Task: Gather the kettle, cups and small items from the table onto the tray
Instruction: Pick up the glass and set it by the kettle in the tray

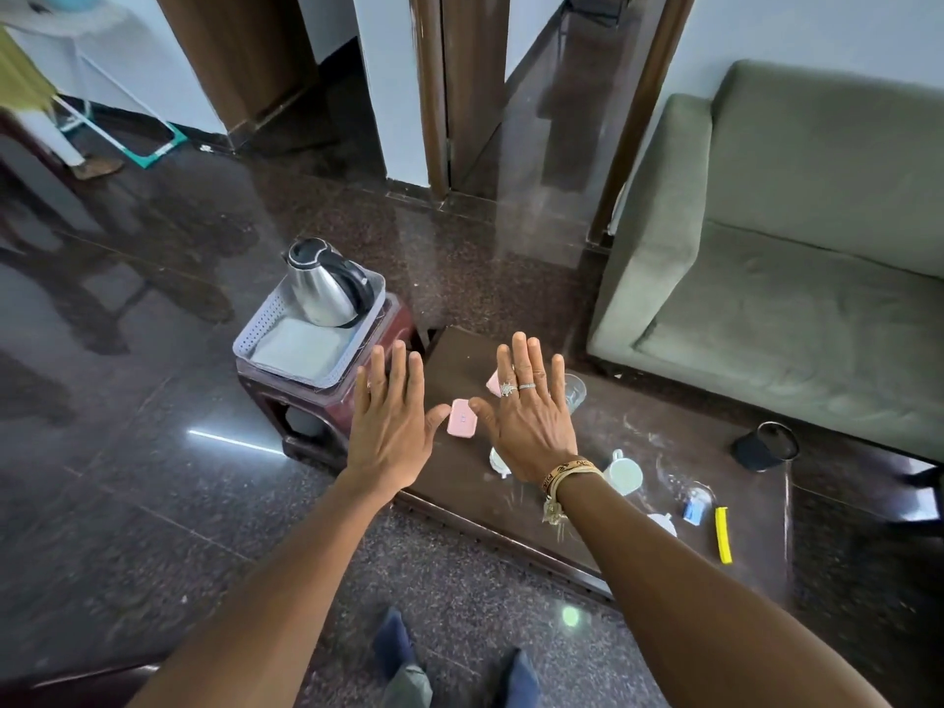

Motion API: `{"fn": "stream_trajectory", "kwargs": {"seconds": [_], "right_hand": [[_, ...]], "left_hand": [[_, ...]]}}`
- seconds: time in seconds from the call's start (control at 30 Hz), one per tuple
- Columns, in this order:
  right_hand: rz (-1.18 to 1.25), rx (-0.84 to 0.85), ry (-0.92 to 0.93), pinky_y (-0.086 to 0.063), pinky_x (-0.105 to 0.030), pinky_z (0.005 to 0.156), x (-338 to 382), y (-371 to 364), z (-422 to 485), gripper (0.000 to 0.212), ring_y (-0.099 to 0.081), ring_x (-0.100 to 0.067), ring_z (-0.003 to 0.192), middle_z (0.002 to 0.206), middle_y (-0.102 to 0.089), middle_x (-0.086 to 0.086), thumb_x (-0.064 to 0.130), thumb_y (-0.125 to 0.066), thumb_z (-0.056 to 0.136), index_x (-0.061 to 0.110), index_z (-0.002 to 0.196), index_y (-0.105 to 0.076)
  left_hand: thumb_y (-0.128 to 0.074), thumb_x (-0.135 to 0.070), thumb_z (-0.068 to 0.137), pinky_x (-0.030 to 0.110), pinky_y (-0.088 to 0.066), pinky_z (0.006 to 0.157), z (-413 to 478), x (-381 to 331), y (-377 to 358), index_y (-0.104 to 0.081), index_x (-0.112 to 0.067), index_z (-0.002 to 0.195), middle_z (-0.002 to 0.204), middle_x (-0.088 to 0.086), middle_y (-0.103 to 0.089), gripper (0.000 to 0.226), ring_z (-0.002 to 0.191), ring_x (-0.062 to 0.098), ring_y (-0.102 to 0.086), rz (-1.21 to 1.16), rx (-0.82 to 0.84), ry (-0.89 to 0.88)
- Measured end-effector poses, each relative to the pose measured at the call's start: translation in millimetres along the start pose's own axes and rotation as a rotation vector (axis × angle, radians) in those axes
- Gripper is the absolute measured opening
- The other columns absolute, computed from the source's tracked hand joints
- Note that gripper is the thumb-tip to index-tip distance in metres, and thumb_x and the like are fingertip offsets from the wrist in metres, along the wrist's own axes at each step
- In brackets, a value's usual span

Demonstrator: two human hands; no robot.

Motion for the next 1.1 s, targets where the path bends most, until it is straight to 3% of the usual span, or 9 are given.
{"fn": "stream_trajectory", "kwargs": {"seconds": [0.3, 0.57, 0.83, 1.1], "right_hand": [[0.002, -0.006, -0.007, 0.006, -0.052, 0.124, 59, 5, 43, 0.079, 0.01, -0.03, 0.154, 0.166, 0.006, -0.014, 0.058, -0.029, 0.102, 0.006, 0.159, -0.01], [-0.007, -0.025, -0.038, 0.004, -0.053, 0.124, 97, -1, 69, 0.079, 0.007, -0.031, 0.154, 0.166, 0.004, -0.015, 0.056, -0.032, 0.102, 0.005, 0.158, -0.011], [-0.057, 0.027, -0.024, 0.01, -0.05, 0.123, 111, -21, 84, 0.081, 0.01, -0.03, 0.153, 0.166, 0.005, -0.014, 0.061, -0.024, 0.101, 0.006, 0.158, -0.009], [0.028, 0.03, 0.0, 0.005, -0.052, 0.124, 99, -44, 122, 0.079, 0.005, -0.032, 0.154, 0.166, 0.001, -0.016, 0.056, -0.035, 0.101, 0.005, 0.158, -0.014]], "left_hand": [[-0.014, -0.059, 0.099, 0.053, -0.003, 0.125, 28, 70, 5, -0.004, -0.004, 0.158, 0.166, 0.017, 0.005, 0.081, 0.153, 0.038, 0.008, -0.004, 0.033, 0.014], [-0.014, -0.059, 0.099, 0.053, -0.003, 0.125, 43, 122, 12, -0.002, -0.005, 0.158, 0.167, 0.016, 0.007, 0.081, 0.154, 0.036, 0.008, -0.02, 0.044, 0.014], [-0.011, -0.06, 0.099, 0.052, -0.003, 0.125, 51, 140, -7, -0.001, -0.006, 0.158, 0.166, 0.016, 0.007, 0.081, 0.153, 0.037, 0.009, -0.036, 0.088, 0.019], [-0.019, -0.058, 0.102, 0.053, -0.005, 0.125, 84, 146, -26, -0.006, -0.005, 0.158, 0.167, 0.017, 0.002, 0.078, 0.154, 0.038, 0.006, -0.02, 0.109, 0.051]]}}
Point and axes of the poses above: each hand's wrist, its own z-axis towards the middle knuckle, its own y-axis out of the back of the hand, x = y × z, the point moved 3 cm from there along z, towards the middle knuckle
